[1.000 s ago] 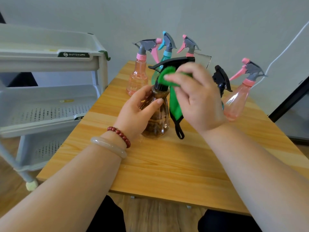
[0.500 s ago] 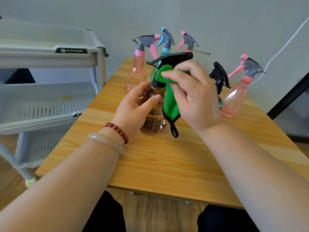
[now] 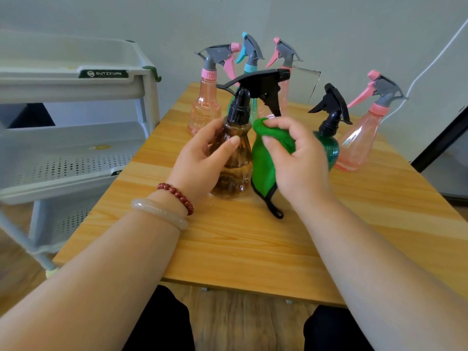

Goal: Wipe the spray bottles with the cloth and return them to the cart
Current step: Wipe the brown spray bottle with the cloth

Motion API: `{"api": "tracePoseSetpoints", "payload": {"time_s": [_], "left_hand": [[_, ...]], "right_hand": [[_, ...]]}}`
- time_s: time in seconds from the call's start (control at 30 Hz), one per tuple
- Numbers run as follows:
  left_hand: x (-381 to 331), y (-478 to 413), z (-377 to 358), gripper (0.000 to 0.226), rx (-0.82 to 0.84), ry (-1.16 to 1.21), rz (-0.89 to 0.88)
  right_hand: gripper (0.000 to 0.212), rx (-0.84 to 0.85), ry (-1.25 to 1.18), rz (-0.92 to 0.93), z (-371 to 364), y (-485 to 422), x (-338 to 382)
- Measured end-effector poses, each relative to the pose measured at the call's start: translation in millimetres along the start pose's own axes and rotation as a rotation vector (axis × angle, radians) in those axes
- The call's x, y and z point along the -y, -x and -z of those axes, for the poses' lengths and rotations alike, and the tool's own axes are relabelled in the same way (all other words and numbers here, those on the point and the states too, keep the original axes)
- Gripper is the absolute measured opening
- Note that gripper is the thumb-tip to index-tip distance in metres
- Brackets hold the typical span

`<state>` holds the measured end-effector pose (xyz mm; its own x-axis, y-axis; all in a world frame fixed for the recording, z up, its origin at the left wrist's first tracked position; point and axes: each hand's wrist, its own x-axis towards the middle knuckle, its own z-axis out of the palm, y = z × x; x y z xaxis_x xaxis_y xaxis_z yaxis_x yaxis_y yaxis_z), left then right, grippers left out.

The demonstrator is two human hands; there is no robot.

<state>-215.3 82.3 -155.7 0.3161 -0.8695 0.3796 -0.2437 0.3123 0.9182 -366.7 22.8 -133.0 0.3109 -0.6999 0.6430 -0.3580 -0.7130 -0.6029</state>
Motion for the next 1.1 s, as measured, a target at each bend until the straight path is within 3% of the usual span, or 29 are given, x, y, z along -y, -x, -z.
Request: {"api": "tracePoseSetpoints", "payload": {"time_s": [0.1,0.2,0.37,0.5,0.6,0.73,0.83,0.9,1.0,1.1], "left_hand": [[-0.1,-0.1,0.7,0.029,-0.015,-0.043,-0.006],[0.9,-2.8,3.7,0.028,-0.024,-0.073,-0.005],[4.8,-3.0,0.6,0.034,-0.001,-0.095,-0.002],[3.3,-3.8,0.7,0.048,0.037,-0.231,0.023],[4.2,-6.7,-3.9,0.045,-0.022,-0.283,-0.004],[5.3,-9.5,-6.0,0.022,-0.179,-0.085,0.023],[3.6,-11.3,-5.6,0.024,-0.228,0.202,0.111],[2.0,-10.4,-4.3,0.025,-0.202,0.323,0.175],[0.9,-6.5,-4.1,0.030,-0.110,0.558,0.300],[-8.9,-2.5,-5.3,0.043,-0.075,0.502,0.247]], "right_hand": [[0.019,0.082,0.042,-0.059,-16.8,19.1,-11.6],[0.019,0.232,0.136,-0.263,-10.8,17.3,-24.1],[0.025,0.084,0.053,-0.192,-10.5,3.7,-4.5],[0.028,0.290,0.155,-0.323,-13.0,12.6,-20.2],[0.022,0.189,0.032,-0.347,-7.0,13.1,-23.7],[0.020,0.006,-0.096,-0.234,-10.6,19.9,-17.7],[0.022,0.060,-0.253,-0.169,-15.1,23.5,-10.4],[0.038,0.178,-0.413,-0.152,-15.3,25.2,-4.7],[0.079,0.245,-0.405,-0.066,-16.0,25.7,-7.0],[0.092,0.205,-0.415,-0.057,-14.6,23.4,-5.9]]}}
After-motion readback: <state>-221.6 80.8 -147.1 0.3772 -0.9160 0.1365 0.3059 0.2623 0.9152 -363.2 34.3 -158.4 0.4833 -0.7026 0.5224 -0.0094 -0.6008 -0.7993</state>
